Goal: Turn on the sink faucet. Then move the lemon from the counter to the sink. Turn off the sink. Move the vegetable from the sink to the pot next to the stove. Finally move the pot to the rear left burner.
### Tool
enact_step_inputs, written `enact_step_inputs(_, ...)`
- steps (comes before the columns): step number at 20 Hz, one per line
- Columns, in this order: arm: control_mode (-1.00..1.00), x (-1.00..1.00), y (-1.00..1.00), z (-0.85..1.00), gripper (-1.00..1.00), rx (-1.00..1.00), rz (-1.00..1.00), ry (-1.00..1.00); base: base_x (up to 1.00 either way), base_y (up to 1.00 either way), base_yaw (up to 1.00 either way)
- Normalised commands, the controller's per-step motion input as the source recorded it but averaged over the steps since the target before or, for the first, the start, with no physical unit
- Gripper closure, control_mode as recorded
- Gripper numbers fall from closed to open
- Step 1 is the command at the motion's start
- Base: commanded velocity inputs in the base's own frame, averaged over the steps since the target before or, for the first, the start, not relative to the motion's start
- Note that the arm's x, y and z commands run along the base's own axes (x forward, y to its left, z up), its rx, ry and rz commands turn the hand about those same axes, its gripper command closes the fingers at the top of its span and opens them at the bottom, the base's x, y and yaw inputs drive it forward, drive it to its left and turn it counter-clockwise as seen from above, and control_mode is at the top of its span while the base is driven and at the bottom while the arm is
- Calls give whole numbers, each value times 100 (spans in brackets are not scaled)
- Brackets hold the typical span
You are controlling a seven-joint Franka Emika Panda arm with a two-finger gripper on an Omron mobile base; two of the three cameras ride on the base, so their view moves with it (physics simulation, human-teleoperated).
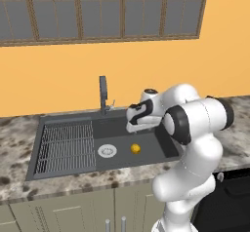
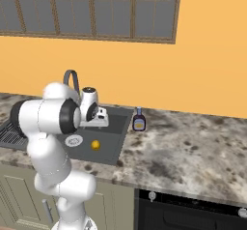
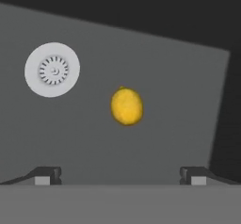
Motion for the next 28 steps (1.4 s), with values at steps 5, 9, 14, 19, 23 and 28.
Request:
enact_step_inputs(5,-100,29,-1,-40,-100,0,0,4,0,0,0)
enact_step_inputs(9,-100,30,-2,-38,-100,0,0,4,0,0,0)
enact_step_inputs(14,-100,19,0,-36,-100,0,0,3,0,0,0)
enact_step_inputs(19,-100,0,0,-31,-100,0,0,0,0,0,0)
enact_step_inputs(23,-100,0,0,-32,-100,0,0,0,0,0,0)
enact_step_inputs(28,-100,-2,0,-34,-100,0,0,0,0,0,0)
